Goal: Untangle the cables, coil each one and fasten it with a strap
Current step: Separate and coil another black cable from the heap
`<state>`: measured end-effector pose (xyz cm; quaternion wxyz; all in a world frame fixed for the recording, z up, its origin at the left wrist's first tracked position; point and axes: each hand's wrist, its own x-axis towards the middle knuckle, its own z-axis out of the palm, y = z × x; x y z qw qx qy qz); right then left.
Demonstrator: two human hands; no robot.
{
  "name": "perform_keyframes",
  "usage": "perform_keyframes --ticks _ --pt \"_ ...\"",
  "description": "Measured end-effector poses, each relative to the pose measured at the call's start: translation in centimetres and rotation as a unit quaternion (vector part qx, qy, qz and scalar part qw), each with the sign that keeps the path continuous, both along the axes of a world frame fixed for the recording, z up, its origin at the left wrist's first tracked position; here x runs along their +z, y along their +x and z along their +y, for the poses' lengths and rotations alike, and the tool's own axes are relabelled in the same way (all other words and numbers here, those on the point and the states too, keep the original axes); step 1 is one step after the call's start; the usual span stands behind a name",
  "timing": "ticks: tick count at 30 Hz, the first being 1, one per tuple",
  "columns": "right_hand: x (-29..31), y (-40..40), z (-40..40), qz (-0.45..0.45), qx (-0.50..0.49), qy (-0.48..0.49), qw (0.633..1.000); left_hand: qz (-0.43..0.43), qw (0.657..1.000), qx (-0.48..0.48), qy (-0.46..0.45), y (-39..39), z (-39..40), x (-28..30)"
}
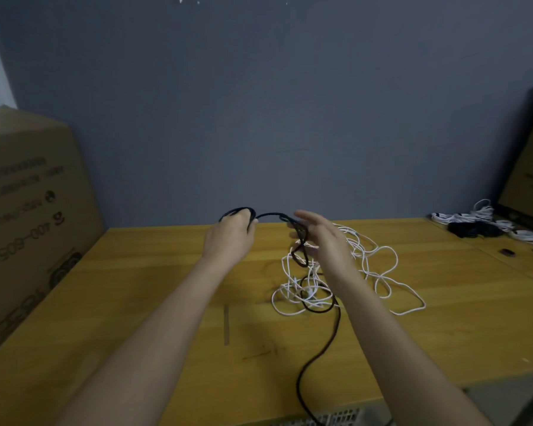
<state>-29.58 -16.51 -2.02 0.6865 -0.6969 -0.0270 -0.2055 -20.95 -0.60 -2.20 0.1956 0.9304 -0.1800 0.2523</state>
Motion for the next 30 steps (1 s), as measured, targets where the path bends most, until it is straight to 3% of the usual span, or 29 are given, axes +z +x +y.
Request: perform_keyframes --ticks 2,3,7,10,13,15,19,23,30 --pt "0.5 -0.1 0.0 0.033 0.074 0.098 0.992 -0.005 1.0 0.001 0.007 -0.1 -0.4 -0.1" --pt "0.6 -0.2 0.0 0.032 0.077 0.103 0.991 -0.004 1.0 0.0 0.008 0.0 -0.6 -0.2" --pt "0.1 0.3 -1.0 0.03 -0.038 -0.077 0.996 0.002 0.999 -0.009 -0.045 0.3 -0.6 -0.6" --pt "-1.5 0.9 -2.0 0.038 -0.106 -0.262 0.958 -0.001 0.997 0.001 -0.078 0.2 -0.1 -0.3" --pt "-3.2 0.3 -3.0 -0.029 -0.135 -0.313 0.94 0.007 0.993 0.047 -0.108 0.9 1.2 0.4" --pt "-4.0 -0.3 -3.7 -0.055 -0.141 -0.263 0.953 0.021 0.989 0.079 -0.121 1.5 2.4 0.6" --pt "-4.0 -0.8 -3.6 -0.005 -0.117 -0.03 0.993 0.047 0.986 0.1 -0.124 1.5 3.1 0.1" --pt "-3.0 -0.6 -2.6 -0.012 -0.114 0.035 0.993 0.068 0.982 0.099 -0.143 1.4 2.8 -0.9" --pt "-0.7 -1.0 -1.2 -0.068 0.048 0.262 0.961 0.08 0.983 0.104 -0.126 0.9 2.9 -2.7"
